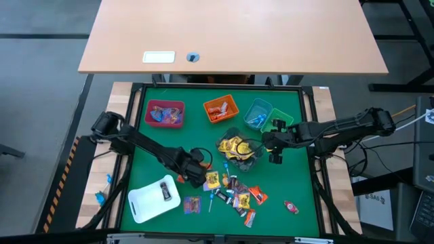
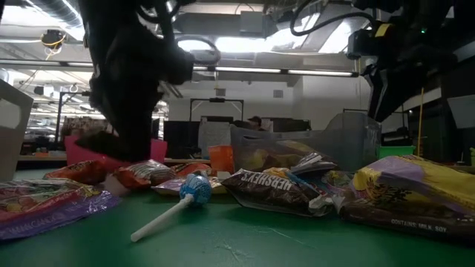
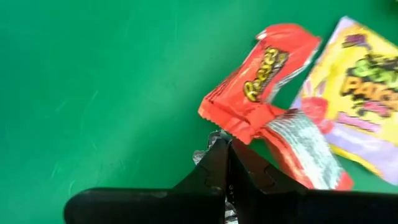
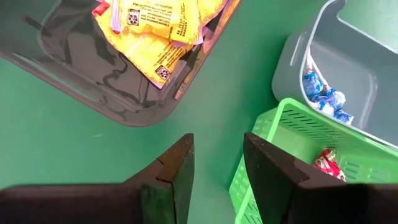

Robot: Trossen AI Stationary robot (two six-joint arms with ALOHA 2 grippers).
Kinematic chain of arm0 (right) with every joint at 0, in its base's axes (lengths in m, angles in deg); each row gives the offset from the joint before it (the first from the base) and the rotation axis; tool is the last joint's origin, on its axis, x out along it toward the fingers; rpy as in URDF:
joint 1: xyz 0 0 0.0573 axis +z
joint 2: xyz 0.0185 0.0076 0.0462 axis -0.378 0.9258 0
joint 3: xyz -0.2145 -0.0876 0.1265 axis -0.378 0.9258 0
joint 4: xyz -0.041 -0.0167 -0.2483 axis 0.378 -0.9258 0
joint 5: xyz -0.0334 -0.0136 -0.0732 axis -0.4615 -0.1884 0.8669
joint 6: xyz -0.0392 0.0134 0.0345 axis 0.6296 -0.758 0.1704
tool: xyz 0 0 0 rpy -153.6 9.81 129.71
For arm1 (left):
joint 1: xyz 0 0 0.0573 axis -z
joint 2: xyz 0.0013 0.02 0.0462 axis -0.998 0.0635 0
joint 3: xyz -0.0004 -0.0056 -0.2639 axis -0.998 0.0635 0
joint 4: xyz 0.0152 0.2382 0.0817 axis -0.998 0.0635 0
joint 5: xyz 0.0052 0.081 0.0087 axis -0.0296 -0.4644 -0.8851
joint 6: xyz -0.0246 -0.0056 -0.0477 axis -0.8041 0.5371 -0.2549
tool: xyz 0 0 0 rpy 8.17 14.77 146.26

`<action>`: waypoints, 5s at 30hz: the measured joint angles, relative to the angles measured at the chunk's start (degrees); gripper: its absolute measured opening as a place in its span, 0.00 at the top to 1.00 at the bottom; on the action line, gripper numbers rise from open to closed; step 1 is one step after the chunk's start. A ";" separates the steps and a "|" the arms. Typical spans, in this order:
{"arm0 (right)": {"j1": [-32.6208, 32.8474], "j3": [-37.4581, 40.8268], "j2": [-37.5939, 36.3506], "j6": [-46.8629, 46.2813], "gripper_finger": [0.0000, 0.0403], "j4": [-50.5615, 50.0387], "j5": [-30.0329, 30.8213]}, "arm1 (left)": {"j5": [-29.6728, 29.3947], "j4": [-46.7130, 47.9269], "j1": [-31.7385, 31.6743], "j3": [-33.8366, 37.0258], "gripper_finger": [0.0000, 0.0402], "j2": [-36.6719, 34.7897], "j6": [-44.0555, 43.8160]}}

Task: Sort candy
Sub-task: Put the brown chocolate into the white bin, then put the orange chocolate into the orange bin

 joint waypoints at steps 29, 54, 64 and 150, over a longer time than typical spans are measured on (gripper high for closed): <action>0.00 0.00 0.02 -1.45 0.66 -0.11 0.00 | 20.33 13.91 14.67 -0.15 1.00 -13.66 -4.37; 0.00 0.00 0.02 -1.53 0.66 -0.28 -0.02 | 12.92 17.48 17.29 -0.15 0.92 -13.66 -10.66; 0.00 0.00 0.02 -1.53 0.66 -0.29 -0.01 | 6.17 16.28 17.11 -0.15 0.73 -13.66 -11.08; -0.02 0.00 0.07 -1.51 0.66 -0.24 0.00 | 5.70 -1.38 -3.55 1.03 0.92 -1.90 -8.18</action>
